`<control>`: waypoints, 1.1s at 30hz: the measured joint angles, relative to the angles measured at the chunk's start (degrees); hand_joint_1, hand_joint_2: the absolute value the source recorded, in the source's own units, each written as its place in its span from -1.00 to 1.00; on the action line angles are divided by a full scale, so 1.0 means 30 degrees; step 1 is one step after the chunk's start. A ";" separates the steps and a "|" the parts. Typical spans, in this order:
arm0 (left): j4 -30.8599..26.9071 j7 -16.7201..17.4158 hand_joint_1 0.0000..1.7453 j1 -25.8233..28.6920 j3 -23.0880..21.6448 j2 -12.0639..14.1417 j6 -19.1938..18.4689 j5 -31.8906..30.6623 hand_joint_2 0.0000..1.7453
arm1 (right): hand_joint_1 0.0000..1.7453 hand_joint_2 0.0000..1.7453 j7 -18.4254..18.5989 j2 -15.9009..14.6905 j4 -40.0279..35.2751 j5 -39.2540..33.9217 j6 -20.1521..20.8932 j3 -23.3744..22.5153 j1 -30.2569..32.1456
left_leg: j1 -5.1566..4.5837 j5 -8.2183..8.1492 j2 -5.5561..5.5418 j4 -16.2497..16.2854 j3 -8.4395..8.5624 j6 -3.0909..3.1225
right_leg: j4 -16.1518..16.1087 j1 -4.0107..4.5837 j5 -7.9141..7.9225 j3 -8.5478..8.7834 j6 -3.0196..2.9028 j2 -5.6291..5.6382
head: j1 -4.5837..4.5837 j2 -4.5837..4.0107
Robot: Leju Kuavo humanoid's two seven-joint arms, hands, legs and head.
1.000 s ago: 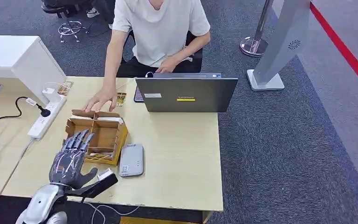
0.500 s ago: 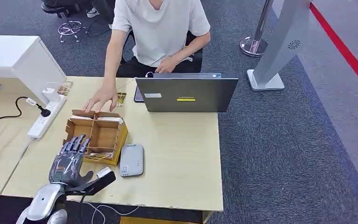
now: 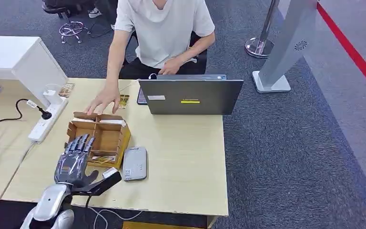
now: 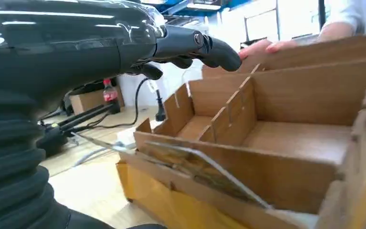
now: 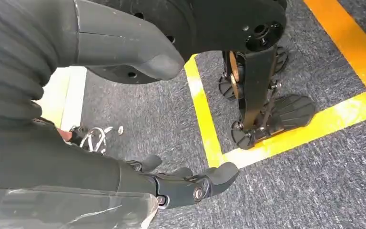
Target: Pass the card to the sensor for recognition and then transmit it.
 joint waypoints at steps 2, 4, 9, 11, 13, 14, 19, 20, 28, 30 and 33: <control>0.0000 -0.0153 -1.00 -0.0012 -0.0095 -0.0189 0.0349 -0.0029 1.00 | -1.00 1.00 -0.0088 0.0000 0.0000 0.0036 0.0000 -0.0058 0.0002 | -0.0001 0.0000 0.0000 0.0001 0.0000 0.0000 | 0.0000 -0.0001 0.0000 0.0000 0.0000 0.0000 | -0.0007 0.0000; 0.0000 -0.0306 -1.00 -0.0019 -0.0270 -0.0335 0.0538 -0.0044 1.00 | -1.00 1.00 -0.0153 0.0015 0.0000 0.0058 -0.0007 -0.0160 0.0000 | -0.0001 0.0000 0.0000 0.0001 0.0000 0.0000 | 0.0000 -0.0001 0.0000 0.0000 0.0000 0.0000 | 0.0000 0.0000; 0.0000 -0.0335 -1.00 -0.0020 -0.0357 -0.0524 0.0640 -0.0036 1.00 | -1.00 1.00 -0.0175 0.0022 0.0000 0.0080 -0.0007 -0.0306 0.0001 | 0.0002 0.0000 0.0001 0.0000 0.0001 0.0000 | 0.0001 0.0000 -0.0001 -0.0003 -0.0001 0.0000 | 0.0000 0.0000; 0.0000 -0.0379 -1.00 -0.0021 -0.0364 -0.0553 0.0691 -0.0014 1.00 | -1.00 1.00 -0.0175 0.0022 0.0000 0.0087 -0.0007 -0.0328 0.0002 | 0.0002 0.0000 0.0000 0.0000 0.0001 0.0000 | 0.0001 0.0001 -0.0001 -0.0003 -0.0001 0.0000 | 0.0000 0.0000; 0.0000 -0.0516 -1.00 -0.0020 -0.0364 -0.0582 0.0793 0.0058 1.00 | -1.00 1.00 -0.0175 0.0022 0.0000 0.0131 -0.0007 -0.0350 0.0002 | 0.0002 0.0000 0.0000 -0.0001 0.0001 0.0000 | 0.0002 0.0001 -0.0001 -0.0003 -0.0001 0.0000 | 0.0000 0.0000; 0.0000 -0.0590 -1.00 -0.0019 -0.0364 -0.0597 0.0881 0.0088 1.00 | -1.00 1.00 -0.0175 0.0022 0.0000 0.0138 -0.0007 -0.0364 0.0003 | 0.0002 0.0000 0.0000 -0.0001 0.0001 0.0000 | 0.0002 0.0001 -0.0001 -0.0003 -0.0001 0.0001 | 0.0000 0.0000; 0.0000 -0.0648 1.00 -0.0017 -0.0364 -0.0655 0.0866 0.0219 1.00 | -1.00 1.00 -0.0131 0.0029 0.0000 0.0284 0.0022 -0.0430 0.0003 | 0.0001 0.0000 0.0000 0.0000 -0.0001 0.0000 | 0.0002 0.0001 0.0000 -0.0001 -0.0001 0.0000 | 0.0000 0.0000; -0.0007 -0.0655 1.00 -0.0016 -0.0364 -0.0655 0.0859 0.0277 1.00 | -1.00 1.00 -0.0131 0.0029 0.0000 0.0284 0.0022 -0.0430 0.0003 | 0.0001 0.0000 0.0000 0.0000 -0.0002 0.0000 | 0.0001 0.0001 0.0000 -0.0001 -0.0001 0.0000 | 0.0000 0.0000; 0.0000 -0.0735 1.00 -0.0010 -0.0364 -0.0648 0.0502 0.0604 1.00 | -1.00 1.00 -0.0095 0.0036 0.0000 0.0393 0.0058 -0.0452 0.0003 | 0.0001 0.0000 0.0000 0.0000 -0.0001 0.0000 | 0.0001 0.0000 0.0000 -0.0002 -0.0001 0.0000 | 0.0000 0.0000; 0.0000 -0.0743 1.00 -0.0021 -0.0364 -0.0648 0.0421 0.0736 1.00 | -1.00 1.00 -0.0073 0.0036 0.0000 0.0401 0.0080 -0.0481 0.0003 | 0.0001 0.0000 0.0000 0.0000 0.0000 0.0000 | 0.0002 0.0000 0.0000 -0.0001 -0.0001 0.0000 | 0.0007 0.0000; 0.0000 -0.0750 1.00 -0.0087 -0.0364 -0.0648 0.0268 0.0853 1.00 | -1.00 1.00 0.0000 0.0036 0.0000 0.0430 0.0080 -0.0583 0.0004 | 0.0001 0.0000 0.0003 -0.0001 0.0001 0.0000 | 0.0003 0.0001 0.0000 0.0000 -0.0001 0.0003 | -0.0007 0.0000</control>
